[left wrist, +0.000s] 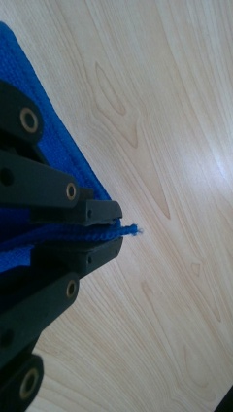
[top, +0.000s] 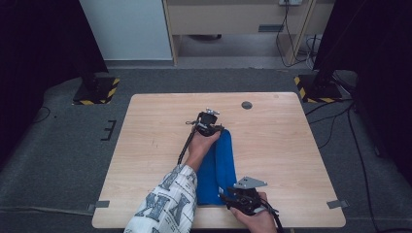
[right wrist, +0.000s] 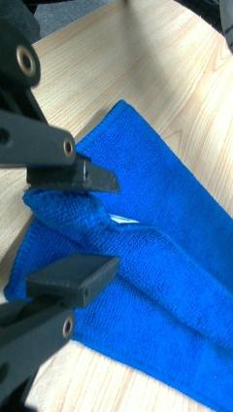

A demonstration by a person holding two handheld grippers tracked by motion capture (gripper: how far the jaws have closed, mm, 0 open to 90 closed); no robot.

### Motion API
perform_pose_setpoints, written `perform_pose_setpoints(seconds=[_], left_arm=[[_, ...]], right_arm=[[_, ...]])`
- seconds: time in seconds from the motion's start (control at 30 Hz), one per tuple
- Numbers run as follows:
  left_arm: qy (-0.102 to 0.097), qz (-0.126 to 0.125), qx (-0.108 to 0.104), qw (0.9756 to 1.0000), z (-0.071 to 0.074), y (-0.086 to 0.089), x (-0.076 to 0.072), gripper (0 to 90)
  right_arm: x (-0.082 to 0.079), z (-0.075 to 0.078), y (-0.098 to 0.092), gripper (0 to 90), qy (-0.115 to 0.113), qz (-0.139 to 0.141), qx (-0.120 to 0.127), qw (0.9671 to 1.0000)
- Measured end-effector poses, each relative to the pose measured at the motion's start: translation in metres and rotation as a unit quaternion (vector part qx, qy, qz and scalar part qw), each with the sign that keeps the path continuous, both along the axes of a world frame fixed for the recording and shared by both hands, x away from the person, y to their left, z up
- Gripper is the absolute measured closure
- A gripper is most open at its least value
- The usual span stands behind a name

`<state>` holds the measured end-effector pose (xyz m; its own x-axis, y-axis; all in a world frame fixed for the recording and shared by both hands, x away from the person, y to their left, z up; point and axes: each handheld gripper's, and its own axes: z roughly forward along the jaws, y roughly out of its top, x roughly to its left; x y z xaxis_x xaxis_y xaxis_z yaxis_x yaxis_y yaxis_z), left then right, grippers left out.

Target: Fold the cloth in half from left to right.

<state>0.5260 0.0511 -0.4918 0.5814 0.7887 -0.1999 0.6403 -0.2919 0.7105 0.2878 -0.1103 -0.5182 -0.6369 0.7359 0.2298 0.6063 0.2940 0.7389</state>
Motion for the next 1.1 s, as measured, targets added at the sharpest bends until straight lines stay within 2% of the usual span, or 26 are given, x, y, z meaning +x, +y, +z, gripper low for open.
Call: perform_pose_setpoints(seconds=[0.1,0.3,0.57,0.6,0.73,0.9,0.93,1.1], left_arm=[[-0.001,-0.004,-0.001,1.0000,0.002,-0.002,-0.002,79.3],[-0.008,-0.010,-0.003,0.9999,0.010,-0.004,-0.004,77.4],[-0.009,-0.018,0.002,0.9998,0.010,-0.007,-0.006,73.2],[-0.015,-0.016,0.001,0.9998,0.012,-0.007,-0.008,71.5],[-0.027,-0.016,0.004,0.9995,0.017,-0.005,-0.010,68.2],[-0.044,-0.014,0.013,0.9989,0.022,0.003,-0.015,54.7],[-0.048,-0.015,0.022,0.9985,0.023,0.006,-0.018,52.3],[-0.058,-0.026,0.037,0.9973,0.025,0.015,-0.028,44.0]], right_arm=[[-0.001,0.001,-0.002,55.0,-0.004,0.000,-0.004,1.0000],[0.002,-0.001,-0.010,50.5,0.007,-0.021,-0.011,0.9997],[0.003,0.001,-0.019,44.2,0.015,-0.031,-0.001,0.9994],[0.004,0.002,-0.021,40.5,0.017,-0.034,-0.002,0.9993],[0.006,0.001,-0.023,35.7,0.012,-0.037,-0.004,0.9992],[0.012,-0.002,-0.027,26.9,-0.002,-0.040,0.000,0.9992],[0.013,-0.002,-0.027,25.7,-0.004,-0.041,0.002,0.9992],[0.017,-0.003,-0.028,20.4,-0.013,-0.037,0.004,0.9992]])
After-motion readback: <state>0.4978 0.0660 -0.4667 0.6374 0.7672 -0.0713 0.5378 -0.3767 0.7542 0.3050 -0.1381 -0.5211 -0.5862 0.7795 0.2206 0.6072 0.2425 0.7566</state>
